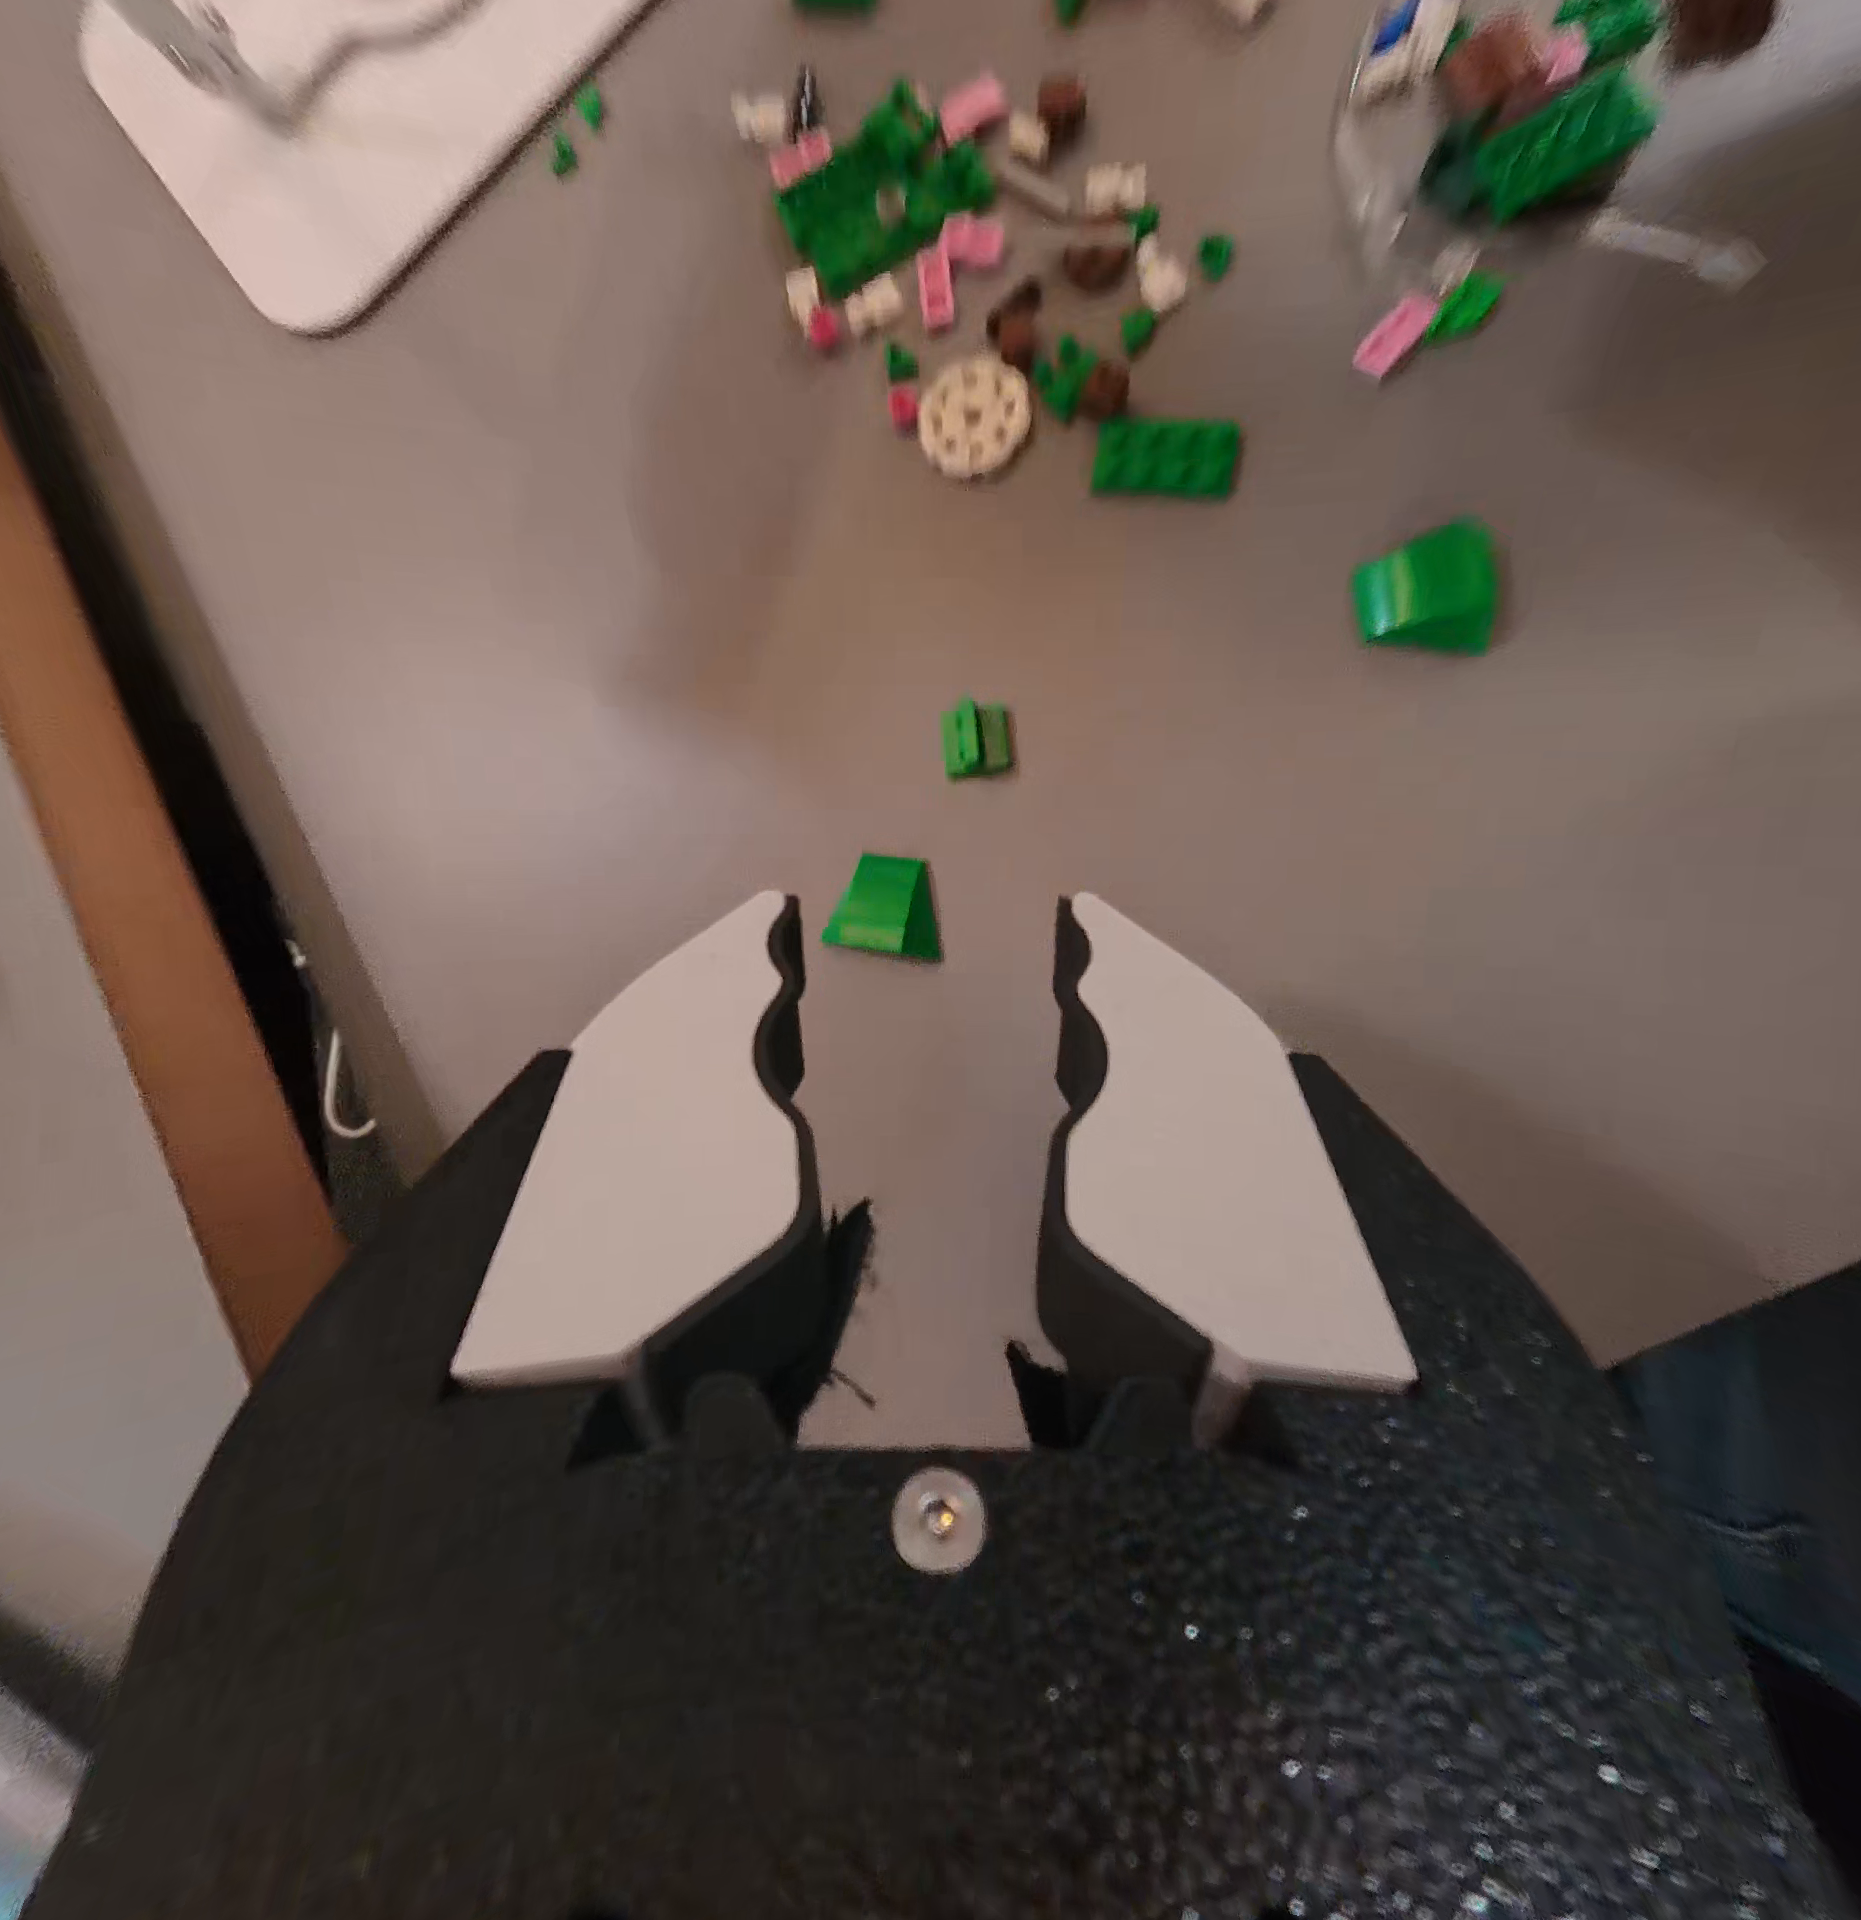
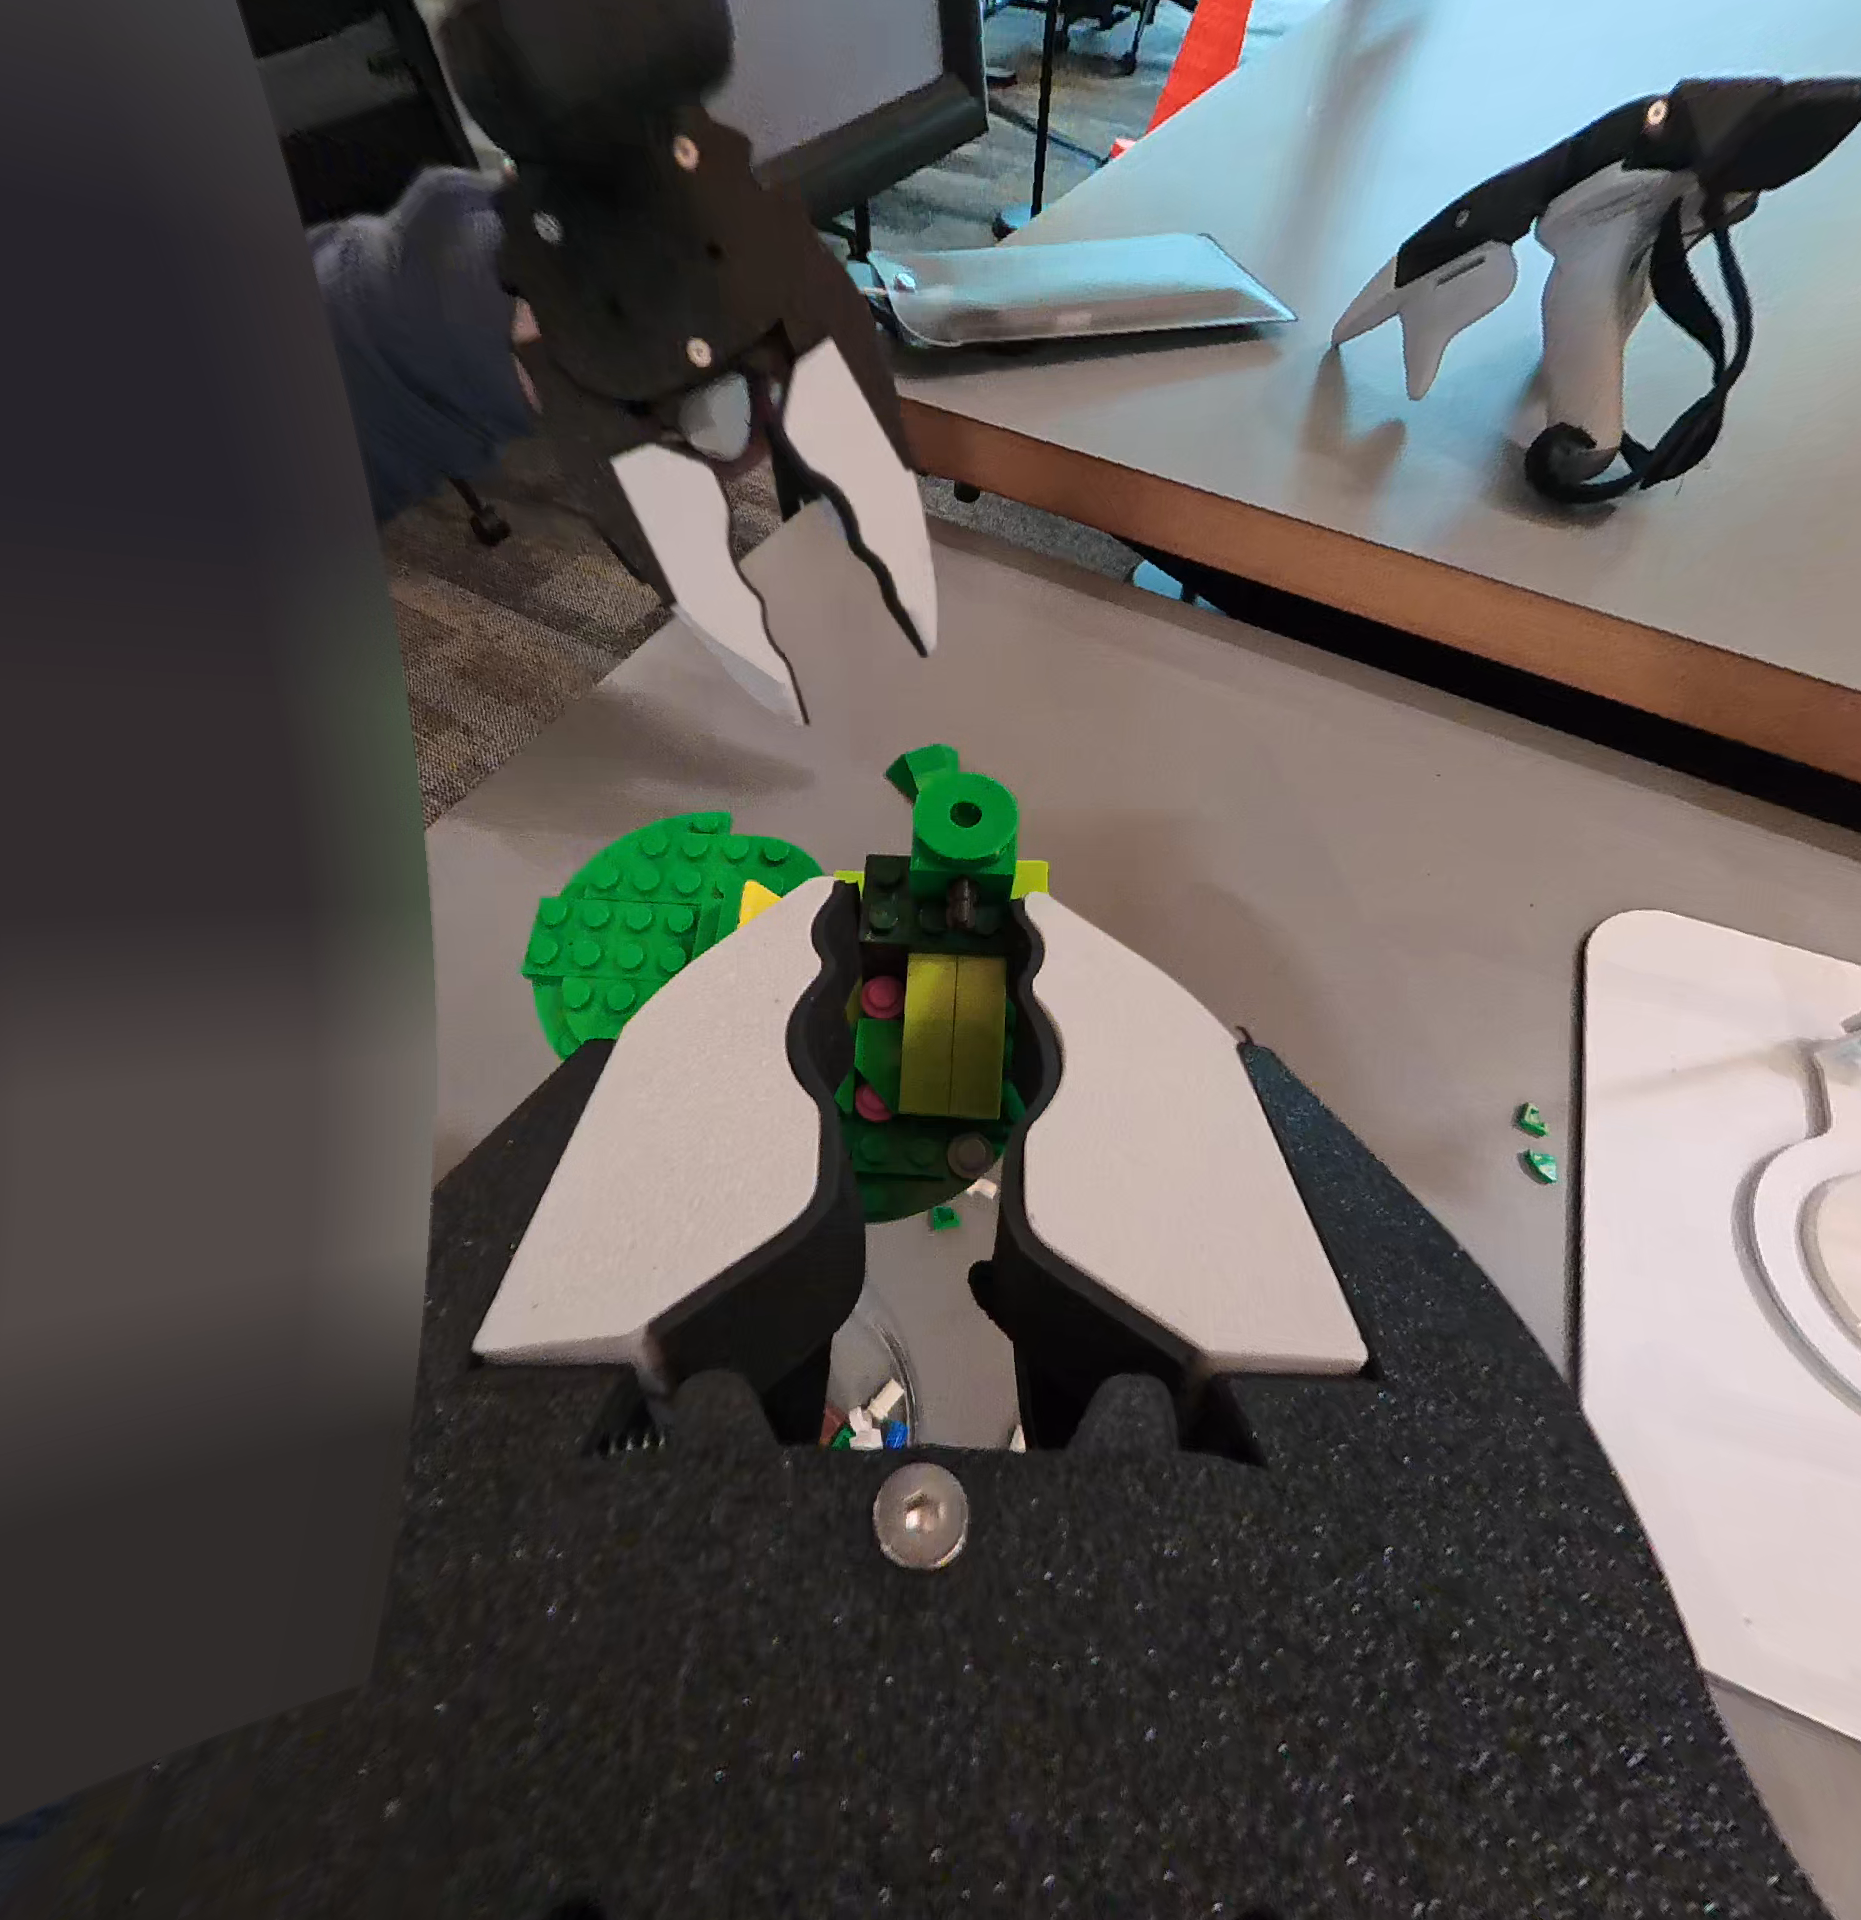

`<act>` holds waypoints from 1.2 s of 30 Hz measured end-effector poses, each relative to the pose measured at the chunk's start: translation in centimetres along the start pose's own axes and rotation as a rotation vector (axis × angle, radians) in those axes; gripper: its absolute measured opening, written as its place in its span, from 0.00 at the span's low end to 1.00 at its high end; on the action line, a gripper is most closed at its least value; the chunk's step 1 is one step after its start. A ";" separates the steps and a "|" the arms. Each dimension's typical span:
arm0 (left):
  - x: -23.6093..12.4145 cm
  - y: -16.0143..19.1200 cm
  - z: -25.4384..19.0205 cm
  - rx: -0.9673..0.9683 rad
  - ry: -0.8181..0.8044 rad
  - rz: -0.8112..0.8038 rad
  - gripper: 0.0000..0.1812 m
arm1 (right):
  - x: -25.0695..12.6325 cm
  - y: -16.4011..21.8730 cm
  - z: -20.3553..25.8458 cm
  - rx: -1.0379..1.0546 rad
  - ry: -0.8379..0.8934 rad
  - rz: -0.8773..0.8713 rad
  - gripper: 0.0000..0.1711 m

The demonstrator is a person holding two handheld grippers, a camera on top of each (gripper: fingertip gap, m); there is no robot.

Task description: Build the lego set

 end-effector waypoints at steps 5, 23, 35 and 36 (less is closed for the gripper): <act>2.5 1.9 1.7 -0.051 0.026 0.067 0.33 | 0.8 0.4 0.0 0.003 -0.012 0.044 0.15; 3.3 2.0 -1.7 -0.140 0.426 0.052 0.33 | 0.9 0.8 -0.2 0.025 -0.034 0.041 0.15; 4.6 1.4 -2.0 0.018 0.293 0.075 0.38 | 0.7 1.1 -0.4 0.036 -0.035 0.036 0.15; 4.4 1.3 -2.5 0.012 0.331 0.073 0.37 | 0.7 1.1 -0.5 0.037 -0.035 0.035 0.15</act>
Point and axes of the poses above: each gripper's, where its closed fingertips meet, x out along the fingers, y out of its underside, z = x × y across the jaws, the point moved 8 cm from there along -x, back along the fingers, and after that the axes turned 3 degrees about y, right-handed, at the moved point
